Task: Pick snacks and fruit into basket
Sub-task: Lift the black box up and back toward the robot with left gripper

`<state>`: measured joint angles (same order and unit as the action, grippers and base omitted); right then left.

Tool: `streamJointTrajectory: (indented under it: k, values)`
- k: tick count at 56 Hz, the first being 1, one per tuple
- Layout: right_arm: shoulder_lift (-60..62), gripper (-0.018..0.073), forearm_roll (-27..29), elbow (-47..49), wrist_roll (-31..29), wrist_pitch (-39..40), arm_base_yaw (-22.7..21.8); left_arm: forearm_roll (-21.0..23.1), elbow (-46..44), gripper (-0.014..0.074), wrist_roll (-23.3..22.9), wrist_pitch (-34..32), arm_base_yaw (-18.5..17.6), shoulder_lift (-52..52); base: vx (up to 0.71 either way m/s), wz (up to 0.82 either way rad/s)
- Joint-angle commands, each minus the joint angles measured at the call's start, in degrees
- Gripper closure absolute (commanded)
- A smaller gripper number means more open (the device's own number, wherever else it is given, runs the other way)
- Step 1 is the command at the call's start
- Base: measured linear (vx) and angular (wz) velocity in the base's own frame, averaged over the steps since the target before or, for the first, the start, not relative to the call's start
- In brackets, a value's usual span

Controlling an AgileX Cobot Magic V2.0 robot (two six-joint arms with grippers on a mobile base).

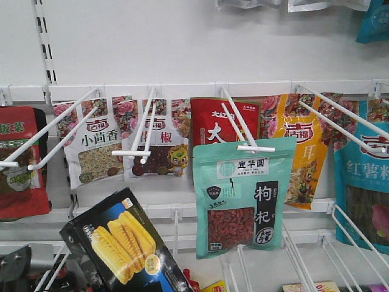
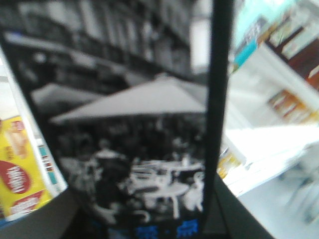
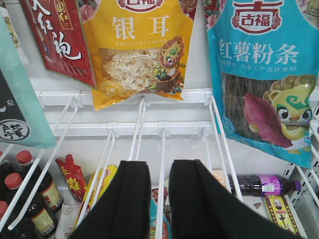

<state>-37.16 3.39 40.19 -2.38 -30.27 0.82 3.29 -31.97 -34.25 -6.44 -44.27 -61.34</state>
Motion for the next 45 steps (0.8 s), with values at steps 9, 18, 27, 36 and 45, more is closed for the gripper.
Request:
streamJointTrajectory:
  k: [9,18,27,36,45]
  values:
    - [-0.2,0.035,-0.3,1.8,-0.7,4.7,-0.3,-3.3,-9.2,0.0604,16.4,15.9,-0.2,2.5,0.0,0.0]
    - [-0.2,0.035,-0.3,1.8,-0.7,4.7,-0.3,-1.7,-14.2,0.0604,29.0,25.6,-0.2,2.5,0.0,0.0]
    - [-0.2,0.035,-0.3,1.8,-0.7,4.7,-0.3,3.2,-17.7,0.0604,41.0,31.9,-0.2,4.7,0.0,0.0]
    - [-0.2,0.035,-0.3,1.8,-0.7,4.7,-0.3,3.2,-17.6,0.0604,42.5,34.3,-0.2,10.1,0.0,0.0]
    - [-0.2,0.035,-0.3,1.8,-0.7,4.7,-0.3,2.8,-17.6,0.0604,42.5,36.5,-0.2,15.8,0.0,0.0]
